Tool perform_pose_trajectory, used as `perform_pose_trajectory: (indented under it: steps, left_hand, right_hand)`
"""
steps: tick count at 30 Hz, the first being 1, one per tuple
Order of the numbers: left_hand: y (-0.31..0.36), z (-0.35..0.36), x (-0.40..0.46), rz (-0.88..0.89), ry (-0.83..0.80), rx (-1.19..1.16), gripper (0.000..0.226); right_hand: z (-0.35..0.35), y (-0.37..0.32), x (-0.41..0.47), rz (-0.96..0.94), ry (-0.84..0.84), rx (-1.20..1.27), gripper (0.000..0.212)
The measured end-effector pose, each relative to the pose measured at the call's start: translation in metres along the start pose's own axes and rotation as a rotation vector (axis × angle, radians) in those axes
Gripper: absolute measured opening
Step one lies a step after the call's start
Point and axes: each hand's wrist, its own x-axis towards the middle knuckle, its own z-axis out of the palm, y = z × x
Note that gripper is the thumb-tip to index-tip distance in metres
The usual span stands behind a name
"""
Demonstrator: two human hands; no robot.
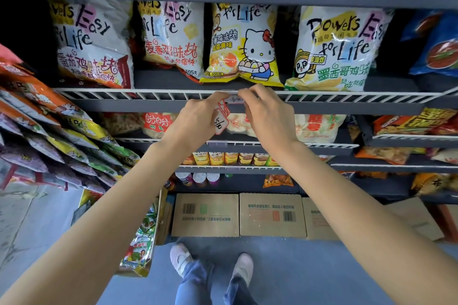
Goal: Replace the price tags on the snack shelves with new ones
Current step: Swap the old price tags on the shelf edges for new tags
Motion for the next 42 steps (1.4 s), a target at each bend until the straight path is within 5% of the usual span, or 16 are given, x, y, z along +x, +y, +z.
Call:
perform_pose_trajectory:
  steps: [14,27,34,42]
  left_hand:
    - [0.005,0.002,-0.008,0.026,0.018,0.069,0.061]
    - [0.009,0.002,-0.008,-0.073,0.016,-0.095,0.054]
    - [0.004,0.000,-0.005,-0.114,-0.016,-0.248,0.047]
    - [-0.005,-0.004,-0.011,-0.164,0.122,-0.497,0.038]
  right_hand:
    - [0.000,0.001,-0.008,-0.019,-0.057,-0.005,0.044]
    - [-0.011,-0.005,-0.010,0.012,-0.160,-0.045,0.056]
    - [-0.015,-0.012,-0.008,0.113,-0.213,-0.009,0.042]
    - [-0.024,-0.020,-0.005,0.175,-0.314,0.020,0.046]
